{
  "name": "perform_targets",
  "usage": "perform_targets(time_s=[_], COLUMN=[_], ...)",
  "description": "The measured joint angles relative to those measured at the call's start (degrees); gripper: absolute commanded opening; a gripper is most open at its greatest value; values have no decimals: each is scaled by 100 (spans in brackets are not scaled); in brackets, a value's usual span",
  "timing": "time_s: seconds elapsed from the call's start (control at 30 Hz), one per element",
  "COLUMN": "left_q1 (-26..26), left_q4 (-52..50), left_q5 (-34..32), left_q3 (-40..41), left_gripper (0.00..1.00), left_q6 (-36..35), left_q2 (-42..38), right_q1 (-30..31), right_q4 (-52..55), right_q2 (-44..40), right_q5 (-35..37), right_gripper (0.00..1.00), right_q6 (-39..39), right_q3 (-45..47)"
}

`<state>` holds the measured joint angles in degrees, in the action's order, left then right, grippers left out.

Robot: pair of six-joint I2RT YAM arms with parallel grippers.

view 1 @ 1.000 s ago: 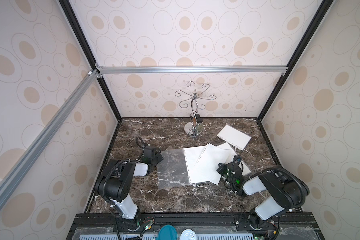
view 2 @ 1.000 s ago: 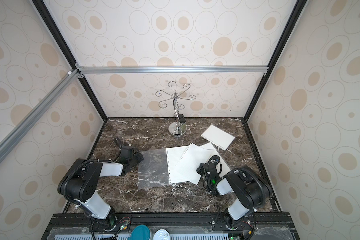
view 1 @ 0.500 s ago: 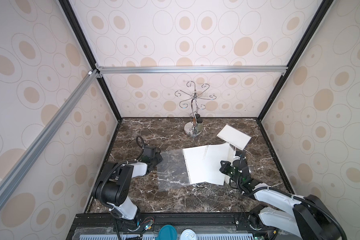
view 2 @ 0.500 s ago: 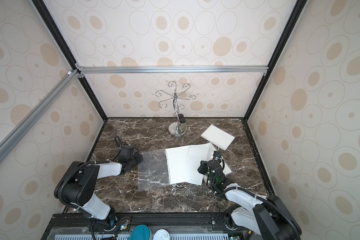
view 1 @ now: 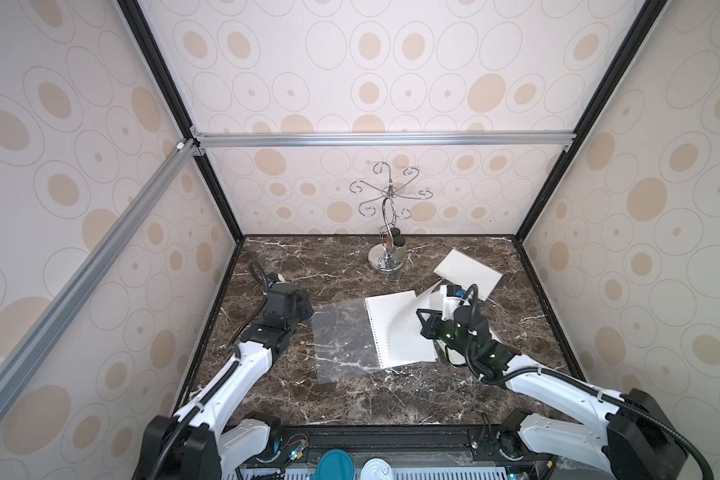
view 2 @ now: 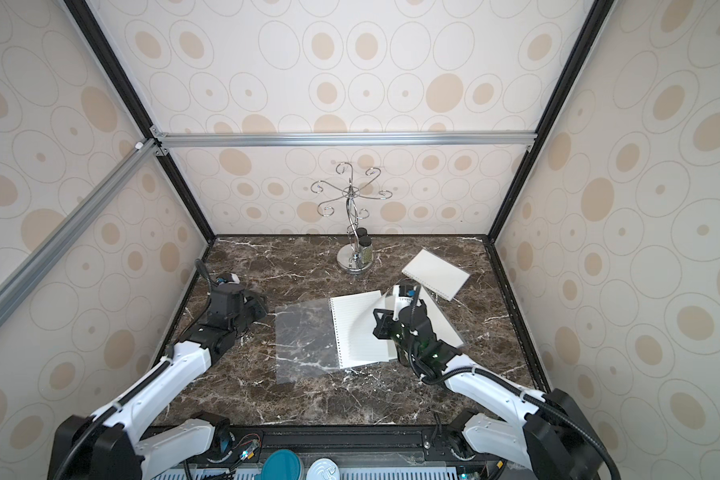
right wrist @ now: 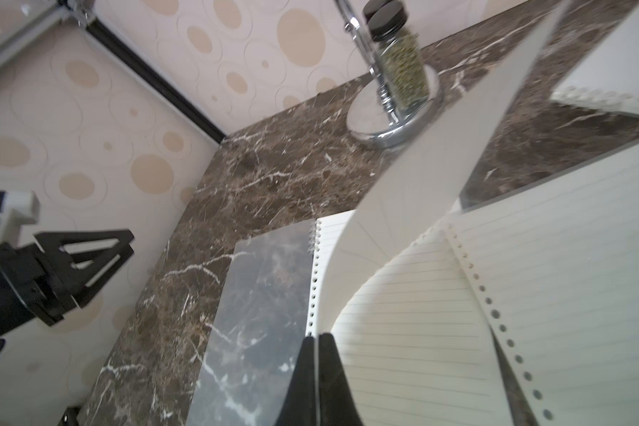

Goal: Tear off pages from different notebooks
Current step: Tear off the paper from the notebook, then place the paper at the center of the board.

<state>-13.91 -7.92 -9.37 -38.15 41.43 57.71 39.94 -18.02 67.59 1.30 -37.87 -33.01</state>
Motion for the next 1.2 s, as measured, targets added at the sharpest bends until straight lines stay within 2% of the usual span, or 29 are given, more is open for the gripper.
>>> perform_targets(time_s=[0.07,0.17,0.37,0.63,0.8,1.07,1.2], left_q1=[0,2,31,68,74,81,81], left_q4=[-20,-44,-321,-422,-428,-461,-461], left_q5=[-461,-1128,-2181,-2579,-2662,-2708,-2708], left_q3=[232,754,1641,1902,2090,2131,2133], left_gripper=[69,69,74,79,82,83,83], left_q6=[-90,-157,-68,79,157,214,221], left_q2=[-599,-1281,-1768,-2483,-2876,-2940,-2931], right_q1=[374,874,1464,964,393,-297,-420], right_q4=[-87,-225,-505,4,304,765,1141], right_q2=[531,1266,2765,4109,5134,7757,8566], right_q5=[-107,-236,-522,-946,-1237,-1851,-2015], right_gripper=[0,0,0,0,0,0,5], right_q6=[2,-24,-181,-44,-46,-761,-1008], right_q3=[-470,-1060,-2326,-4374,-6100,-9184,-9836])
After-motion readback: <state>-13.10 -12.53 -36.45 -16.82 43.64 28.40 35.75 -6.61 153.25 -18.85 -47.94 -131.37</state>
